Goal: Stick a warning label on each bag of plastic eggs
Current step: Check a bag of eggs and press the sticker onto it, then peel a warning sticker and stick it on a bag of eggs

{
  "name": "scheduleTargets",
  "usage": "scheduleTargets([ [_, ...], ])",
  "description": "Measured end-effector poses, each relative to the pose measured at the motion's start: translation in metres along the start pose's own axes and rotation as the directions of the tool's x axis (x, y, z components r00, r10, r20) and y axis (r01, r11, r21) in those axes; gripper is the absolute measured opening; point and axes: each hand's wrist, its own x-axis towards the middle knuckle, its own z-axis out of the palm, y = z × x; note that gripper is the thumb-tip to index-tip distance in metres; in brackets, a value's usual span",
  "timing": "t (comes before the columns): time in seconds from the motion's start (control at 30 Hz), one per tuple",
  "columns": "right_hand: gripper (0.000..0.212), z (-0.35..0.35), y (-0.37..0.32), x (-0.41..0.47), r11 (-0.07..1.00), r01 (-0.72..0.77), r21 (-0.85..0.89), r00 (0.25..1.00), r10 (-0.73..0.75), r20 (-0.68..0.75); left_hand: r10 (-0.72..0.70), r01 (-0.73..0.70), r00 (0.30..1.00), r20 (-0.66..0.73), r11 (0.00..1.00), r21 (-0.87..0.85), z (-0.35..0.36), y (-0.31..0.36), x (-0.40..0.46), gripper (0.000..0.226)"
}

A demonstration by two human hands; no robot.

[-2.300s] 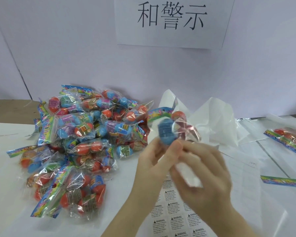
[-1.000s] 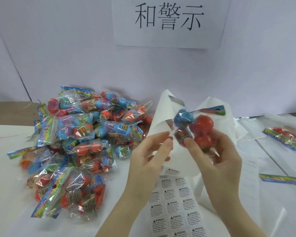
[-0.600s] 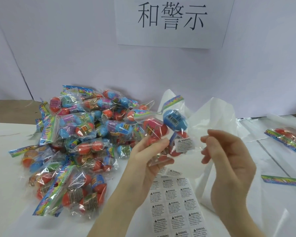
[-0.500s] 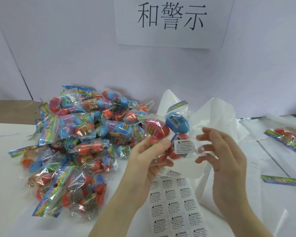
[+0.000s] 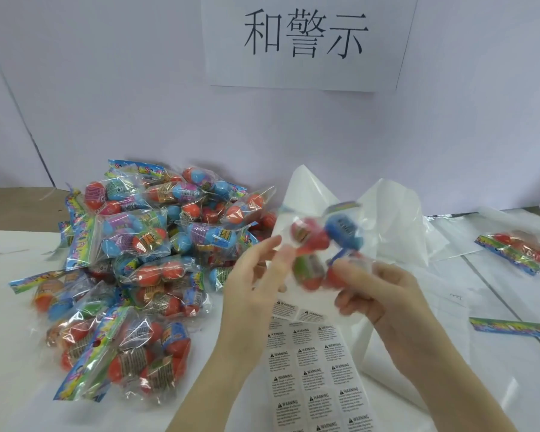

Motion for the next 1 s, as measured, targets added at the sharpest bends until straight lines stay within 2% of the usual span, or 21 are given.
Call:
scheduleTargets([
  [0.07,0.015,-0.005,-0.002,0.003,0.95,0.172,0.261,0.973,-0.123,-0.194,-0.069,0.065,0.992,-0.101,0.997,-0.035,-0.002,-0.001,0.008,0.029],
  [0.1,0.026,-0.007,-0.004,0.004,0.899,0.254,0.357,0.952,-0.168,-0.254,-0.092,0.085,0.986,-0.141,0.995,-0.058,-0.003,-0.001,0.01,0.018],
  [0.17,0.054,-0.009,-0.007,0.004,0.859,0.293,0.42,0.946,-0.196,-0.259,-0.042,0.034,0.986,-0.163,0.998,-0.049,-0.003,0.0,0.009,0.012],
  [0.23,0.077,-0.007,-0.004,0.002,0.922,0.234,0.308,0.962,-0.176,-0.207,0.077,-0.074,0.985,-0.154,0.997,0.027,-0.004,-0.003,0.004,0.024],
  [0.27,0.082,-0.004,-0.001,0.0,0.954,0.214,0.209,0.968,-0.179,-0.173,0.124,-0.112,0.978,-0.169,0.99,0.08,-0.005,-0.003,0.002,0.023],
  [0.37,0.069,0.005,0.008,-0.004,0.983,0.178,-0.033,0.983,-0.179,-0.028,0.223,-0.153,0.95,-0.217,0.943,0.296,-0.017,0.003,0.005,0.01],
  [0.43,0.055,0.007,0.011,-0.009,0.975,0.147,-0.165,0.989,-0.14,0.056,0.199,-0.096,0.961,-0.189,0.889,0.447,-0.031,0.013,0.011,0.004],
  [0.5,0.036,0.008,0.01,-0.011,0.932,0.158,-0.327,0.986,-0.131,0.105,0.122,-0.007,0.983,-0.134,0.765,0.644,-0.046,0.02,0.01,0.016],
  [0.53,0.029,0.009,0.009,-0.013,0.905,0.176,-0.387,0.983,-0.137,0.125,0.077,0.031,0.991,-0.108,0.656,0.754,-0.054,0.022,0.006,0.026],
  [0.57,0.025,0.011,0.009,-0.014,0.886,0.194,-0.422,0.979,-0.145,0.147,0.049,0.044,0.996,-0.078,0.495,0.868,-0.061,0.021,0.0,0.035],
  [0.6,0.024,0.013,0.009,-0.015,0.875,0.209,-0.436,0.975,-0.15,0.166,0.028,0.032,0.999,-0.042,0.292,0.956,-0.067,0.018,-0.006,0.043],
  [0.63,0.024,0.015,0.009,-0.015,0.868,0.222,-0.444,0.971,-0.155,0.182,0.008,0.01,1.0,-0.011,0.111,0.994,-0.074,0.013,-0.013,0.051],
  [0.67,0.024,0.016,0.01,-0.016,0.862,0.233,-0.451,0.968,-0.16,0.194,-0.017,-0.007,1.0,0.007,0.003,1.0,-0.081,0.008,-0.019,0.058],
  [0.77,0.025,0.019,0.012,-0.017,0.835,0.26,-0.485,0.957,-0.155,0.247,-0.154,-0.005,0.988,-0.01,-0.096,0.995,-0.091,-0.002,-0.027,0.078],
  [0.83,0.027,0.021,0.014,-0.017,0.804,0.273,-0.528,0.947,-0.128,0.294,-0.209,-0.026,0.978,-0.009,-0.163,0.986,-0.096,-0.009,-0.029,0.081],
  [0.9,0.027,0.022,0.016,-0.018,0.777,0.278,-0.565,0.94,-0.1,0.325,-0.228,0.014,0.972,-0.051,-0.157,0.987,-0.094,-0.01,-0.032,0.078],
  [1.0,0.018,0.022,0.019,-0.017,0.75,0.295,-0.592,0.934,-0.095,0.345,-0.003,0.1,0.995,-0.101,0.166,0.981,-0.094,-0.02,-0.038,0.06],
])
